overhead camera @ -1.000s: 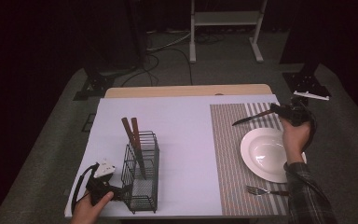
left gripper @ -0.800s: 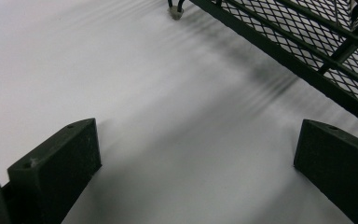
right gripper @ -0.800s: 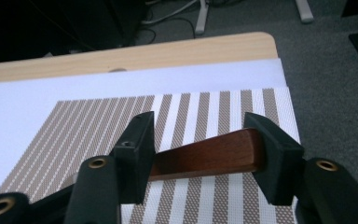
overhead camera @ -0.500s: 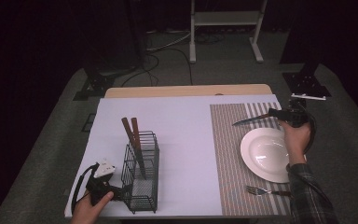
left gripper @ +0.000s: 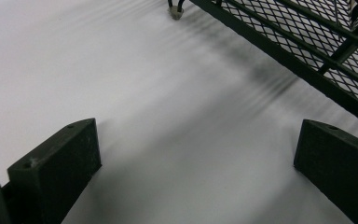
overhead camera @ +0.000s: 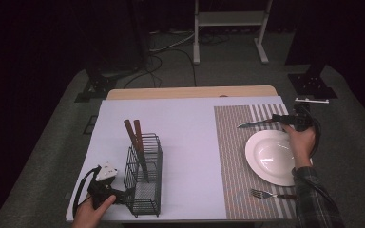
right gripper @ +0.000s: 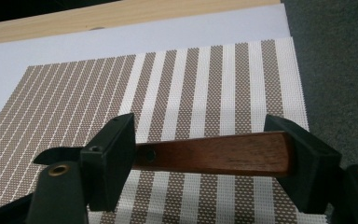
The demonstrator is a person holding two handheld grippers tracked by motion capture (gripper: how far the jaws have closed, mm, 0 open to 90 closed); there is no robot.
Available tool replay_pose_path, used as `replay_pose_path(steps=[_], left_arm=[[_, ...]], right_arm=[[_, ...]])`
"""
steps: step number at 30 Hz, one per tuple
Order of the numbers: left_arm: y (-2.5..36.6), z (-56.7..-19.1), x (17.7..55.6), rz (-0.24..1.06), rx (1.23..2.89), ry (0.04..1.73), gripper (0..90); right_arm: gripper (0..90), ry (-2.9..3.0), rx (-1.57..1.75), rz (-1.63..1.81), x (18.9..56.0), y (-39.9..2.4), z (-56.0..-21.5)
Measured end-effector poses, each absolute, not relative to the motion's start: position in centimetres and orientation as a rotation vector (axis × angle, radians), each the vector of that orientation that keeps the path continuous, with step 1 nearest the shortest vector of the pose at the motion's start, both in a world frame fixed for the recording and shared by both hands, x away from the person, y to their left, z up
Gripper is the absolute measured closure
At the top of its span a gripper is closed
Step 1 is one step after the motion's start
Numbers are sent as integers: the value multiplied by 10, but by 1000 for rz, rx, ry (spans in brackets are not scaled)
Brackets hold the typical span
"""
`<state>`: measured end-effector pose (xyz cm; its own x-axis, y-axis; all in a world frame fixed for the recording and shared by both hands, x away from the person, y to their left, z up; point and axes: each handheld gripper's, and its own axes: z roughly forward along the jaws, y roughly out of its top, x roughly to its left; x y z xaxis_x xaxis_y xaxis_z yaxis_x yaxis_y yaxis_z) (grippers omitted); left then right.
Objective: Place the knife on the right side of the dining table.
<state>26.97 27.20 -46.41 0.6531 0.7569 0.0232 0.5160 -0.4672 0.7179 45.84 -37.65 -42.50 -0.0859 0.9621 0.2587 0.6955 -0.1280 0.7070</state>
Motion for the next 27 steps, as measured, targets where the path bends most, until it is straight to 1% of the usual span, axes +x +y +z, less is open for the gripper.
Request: replay_pose_path(steps=[6, 10, 15, 27], left_arm=[[272, -464, 270, 446, 2173, 983, 0], [272, -464, 270, 446, 2172, 982, 0], [272, -464, 270, 446, 2173, 982, 0], [272, -464, 270, 446, 2173, 983, 0]], right_arm=[[198, 1818, 1879, 1031, 462, -377, -432], [182, 1831, 1884, 1019, 463, -376, -433], [123, 1882, 1936, 948, 469, -374, -436], [92, 1905, 1979, 835, 475, -371, -439]])
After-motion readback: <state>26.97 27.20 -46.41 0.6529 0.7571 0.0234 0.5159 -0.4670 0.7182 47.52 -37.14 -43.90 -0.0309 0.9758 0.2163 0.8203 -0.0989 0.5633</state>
